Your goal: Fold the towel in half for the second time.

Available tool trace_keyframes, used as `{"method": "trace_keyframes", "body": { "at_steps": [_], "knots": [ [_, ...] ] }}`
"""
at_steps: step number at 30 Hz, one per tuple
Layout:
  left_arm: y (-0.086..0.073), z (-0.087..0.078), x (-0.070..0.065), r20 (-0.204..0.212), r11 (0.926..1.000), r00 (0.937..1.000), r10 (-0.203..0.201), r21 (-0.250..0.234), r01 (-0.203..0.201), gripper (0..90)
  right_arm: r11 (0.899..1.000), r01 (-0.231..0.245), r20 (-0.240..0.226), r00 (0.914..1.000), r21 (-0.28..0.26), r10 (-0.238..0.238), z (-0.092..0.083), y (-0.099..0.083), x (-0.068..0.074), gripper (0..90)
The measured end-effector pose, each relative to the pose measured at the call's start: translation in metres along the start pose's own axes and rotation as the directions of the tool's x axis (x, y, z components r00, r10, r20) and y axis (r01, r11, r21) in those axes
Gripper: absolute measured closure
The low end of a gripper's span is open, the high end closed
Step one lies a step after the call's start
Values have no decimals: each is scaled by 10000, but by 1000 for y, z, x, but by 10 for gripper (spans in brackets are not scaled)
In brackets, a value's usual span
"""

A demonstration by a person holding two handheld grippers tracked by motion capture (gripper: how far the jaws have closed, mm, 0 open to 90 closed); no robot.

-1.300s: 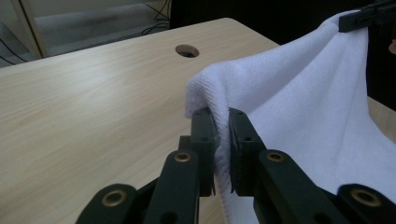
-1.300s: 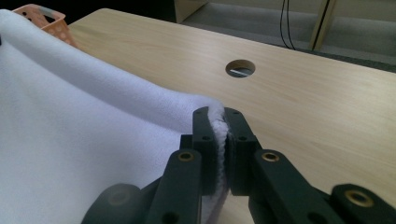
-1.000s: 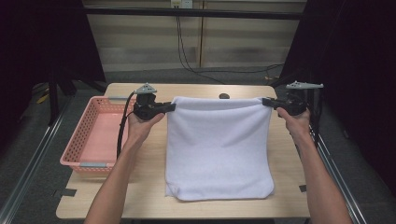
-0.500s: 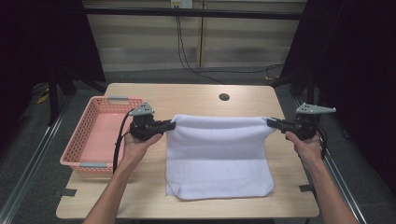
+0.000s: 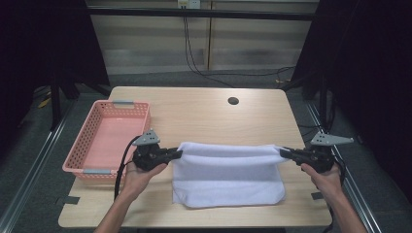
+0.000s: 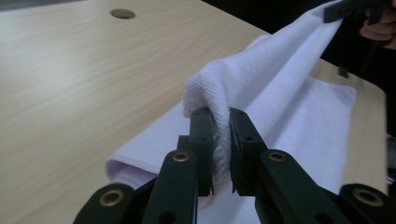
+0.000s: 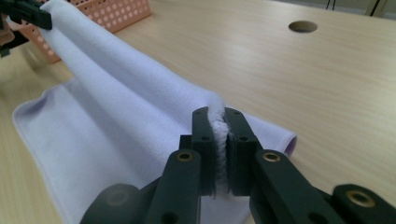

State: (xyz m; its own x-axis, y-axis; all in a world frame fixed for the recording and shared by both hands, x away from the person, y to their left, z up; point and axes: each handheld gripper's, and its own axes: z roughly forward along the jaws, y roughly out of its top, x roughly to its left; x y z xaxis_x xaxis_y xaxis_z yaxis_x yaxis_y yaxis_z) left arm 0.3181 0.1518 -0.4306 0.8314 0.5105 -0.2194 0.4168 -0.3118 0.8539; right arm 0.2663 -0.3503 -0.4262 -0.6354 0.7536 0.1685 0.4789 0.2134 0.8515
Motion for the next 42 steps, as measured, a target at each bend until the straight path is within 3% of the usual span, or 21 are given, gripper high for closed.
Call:
{"method": "trace_keyframes", "body": {
  "at_steps": [7,9,11,13,18,20,22,26,30,33,36,39,42],
  "knots": [
    [-30,-3,-16,428,9970,9990,-100,769,67,807,9990,-5,-303,9995,450,19,-8,-25,15,831],
    [-41,-2,-20,484,9940,9987,-155,1085,101,795,9959,-9,-459,9989,899,51,-9,-44,23,810],
    [-48,-2,-24,679,9917,9974,-244,1275,156,788,9941,-37,-364,9993,1083,77,-9,-49,26,808],
    [-56,-5,-32,803,9855,9968,-12,1693,-125,779,9904,-150,-496,9985,1372,220,-11,-60,33,778],
    [-67,-17,-42,1101,9802,9939,36,1962,-252,760,9877,-276,-671,9970,1540,383,-22,-70,38,713],
    [-70,-24,-44,1285,9825,9917,47,1843,-285,748,9893,-364,-895,9948,1411,493,-28,-72,40,699],
    [-72,-30,-45,1191,9848,9929,5,1721,-212,729,9896,-386,-872,9949,1389,510,-33,-74,44,662],
    [-67,-31,-35,879,9913,9959,-225,1311,108,676,9887,-392,-532,9975,1447,473,-31,-76,45,612],
    [-55,-15,-23,683,9926,9968,-422,1167,341,630,9891,-422,-50,9990,1409,434,-17,-65,42,539],
    [-52,4,-13,418,9848,9979,-495,1687,418,612,9862,-507,245,9986,1577,475,-1,-60,36,503],
    [-57,17,-10,69,9692,9997,-222,2456,198,584,9779,-584,670,9967,2007,457,16,-60,30,462],
    [-60,22,-11,-25,9614,9998,-187,2744,186,550,9693,-445,1016,9946,2418,203,27,-63,27,451],
    [-61,26,-11,-56,9614,9999,-114,2748,125,536,9613,-292,1269,9919,2740,-60,30,-65,26,508]
  ]
}}
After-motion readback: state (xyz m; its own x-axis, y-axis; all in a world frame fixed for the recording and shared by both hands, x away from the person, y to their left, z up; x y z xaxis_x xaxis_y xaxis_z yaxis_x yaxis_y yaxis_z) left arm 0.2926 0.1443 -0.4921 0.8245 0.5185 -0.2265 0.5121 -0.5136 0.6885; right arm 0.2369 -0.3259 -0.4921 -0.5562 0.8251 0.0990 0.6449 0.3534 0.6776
